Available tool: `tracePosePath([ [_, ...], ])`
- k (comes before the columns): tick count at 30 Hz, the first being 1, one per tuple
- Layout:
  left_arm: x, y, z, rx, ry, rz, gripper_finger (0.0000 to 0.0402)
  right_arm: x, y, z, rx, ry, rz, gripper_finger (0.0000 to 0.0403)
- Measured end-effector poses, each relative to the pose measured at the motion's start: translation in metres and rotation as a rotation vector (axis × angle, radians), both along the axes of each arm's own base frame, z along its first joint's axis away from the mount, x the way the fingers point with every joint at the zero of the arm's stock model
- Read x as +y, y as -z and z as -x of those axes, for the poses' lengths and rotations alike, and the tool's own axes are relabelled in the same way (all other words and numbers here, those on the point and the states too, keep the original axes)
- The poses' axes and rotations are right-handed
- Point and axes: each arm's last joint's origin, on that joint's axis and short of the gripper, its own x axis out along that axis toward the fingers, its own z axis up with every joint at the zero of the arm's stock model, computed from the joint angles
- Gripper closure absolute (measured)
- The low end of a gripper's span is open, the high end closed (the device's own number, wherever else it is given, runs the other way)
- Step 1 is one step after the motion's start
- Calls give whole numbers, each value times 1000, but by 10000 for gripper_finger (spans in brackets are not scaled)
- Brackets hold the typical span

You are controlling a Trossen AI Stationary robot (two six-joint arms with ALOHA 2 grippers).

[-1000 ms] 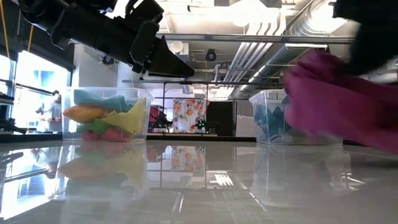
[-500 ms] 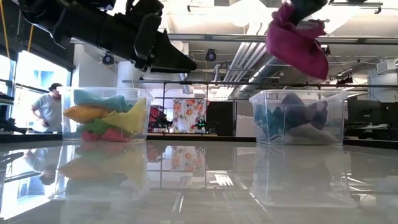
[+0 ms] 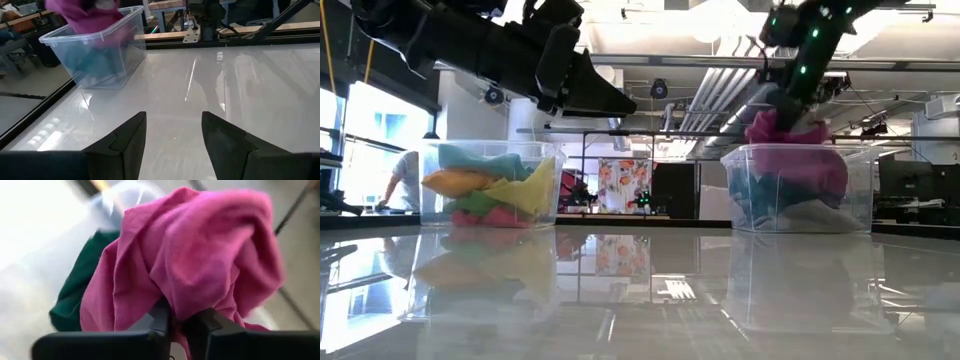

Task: Sort towels by color in basket
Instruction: Put the dark pink microfiber cloth into the right transparent bin

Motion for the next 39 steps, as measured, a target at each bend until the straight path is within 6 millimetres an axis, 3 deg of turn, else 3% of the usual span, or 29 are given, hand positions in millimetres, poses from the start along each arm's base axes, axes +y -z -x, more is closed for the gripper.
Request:
tracePosePath([
  [4,4,0,-1,-4,-16,11,222,-10,19,0,18,34,-169,327],
  [6,4,0,-1,-4,-17,13,222,-11,18,1,44,61,-231,302],
  [12,4,0,-1,-4,-17,13,222,-8,-16,4,32,131,-277,258],
  [16,4,0,-1,-5,-17,16,222,-10,-41,2,-49,170,-226,257],
  [20,4,0,-1,-7,-19,23,222,-20,-43,-7,-170,158,-122,280],
  [23,4,0,-1,-7,-18,23,222,-30,-26,-14,-191,161,-106,313],
  [29,3,1,-1,-3,8,30,222,-40,30,-19,-102,186,-227,391],
  [35,3,1,-1,-3,11,30,222,-48,78,-9,-60,229,-319,390],
  [39,3,1,-1,-3,11,30,222,-52,88,-1,-91,242,-342,391],
])
